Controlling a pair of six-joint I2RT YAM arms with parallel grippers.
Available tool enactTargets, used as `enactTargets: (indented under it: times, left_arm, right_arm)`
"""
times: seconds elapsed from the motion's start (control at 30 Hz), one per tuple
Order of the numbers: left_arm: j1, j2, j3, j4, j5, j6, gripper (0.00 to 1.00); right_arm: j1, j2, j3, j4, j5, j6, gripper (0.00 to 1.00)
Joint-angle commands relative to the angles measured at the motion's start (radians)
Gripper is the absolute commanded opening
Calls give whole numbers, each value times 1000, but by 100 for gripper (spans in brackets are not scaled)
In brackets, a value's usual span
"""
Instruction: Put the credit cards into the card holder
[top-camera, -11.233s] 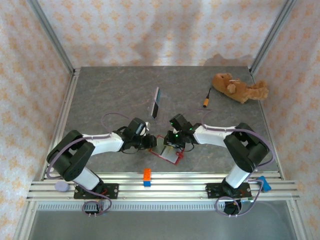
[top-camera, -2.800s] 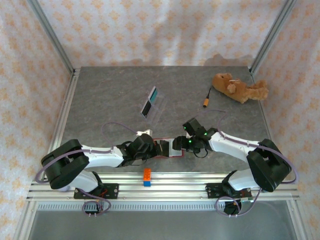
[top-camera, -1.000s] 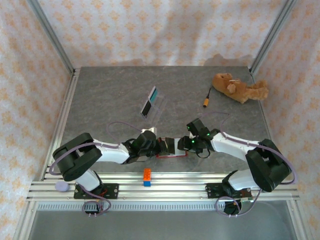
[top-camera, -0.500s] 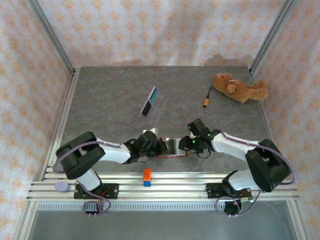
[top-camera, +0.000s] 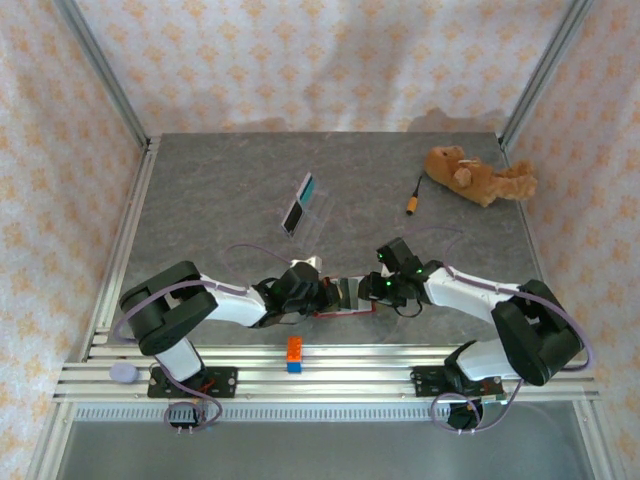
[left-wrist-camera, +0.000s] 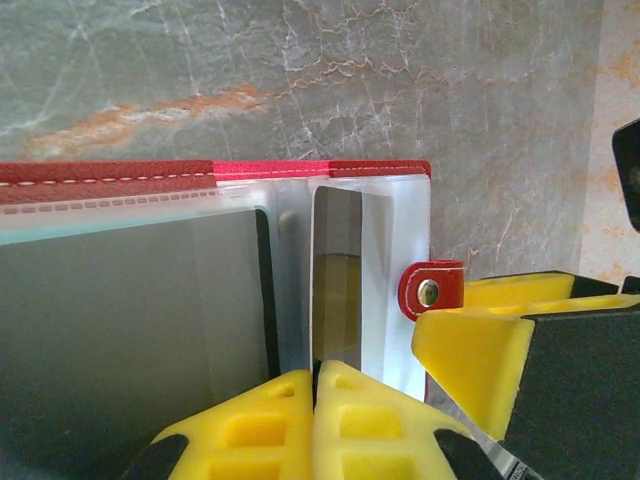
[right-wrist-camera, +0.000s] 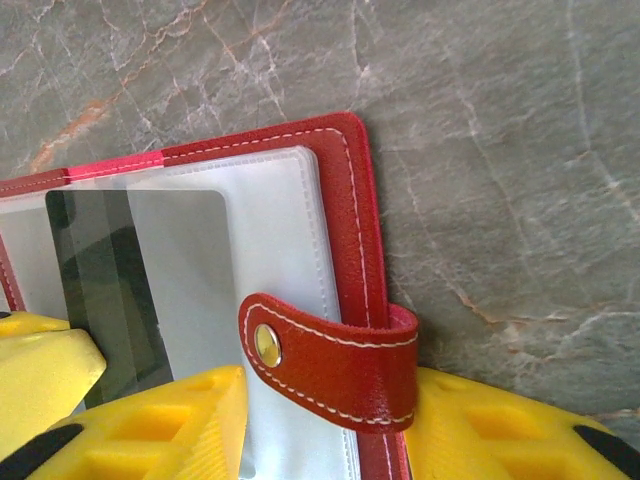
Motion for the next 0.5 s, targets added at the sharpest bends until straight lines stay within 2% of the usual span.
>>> enactTargets:
  times: [0.0,0.07,0.17,0.27,0.4,0.47]
  left_arm:
    - [-16,0,33,-44,5,7,11]
    - [-17,-1,41,-58,5,14,19]
    - [-16,-20,40,-78,-11,20,21]
    - [-10,-62,41,-151,-40,36,23]
    - [3,-130,46,-269,-90,73,27]
    - [11,-155,51,-324,-106,87,25]
  right_arm:
    - [13,4,-22,68,-48,16,45]
    - [13,-5,-21,56,-33,13,47]
    - [13,-32,-14,15,17,1,54]
    - [13,-70,-2,-37,66,-15,67]
    - [27,-119,22,-99,158,-49,79]
    - [47,-127,35,-107,204,-56,92]
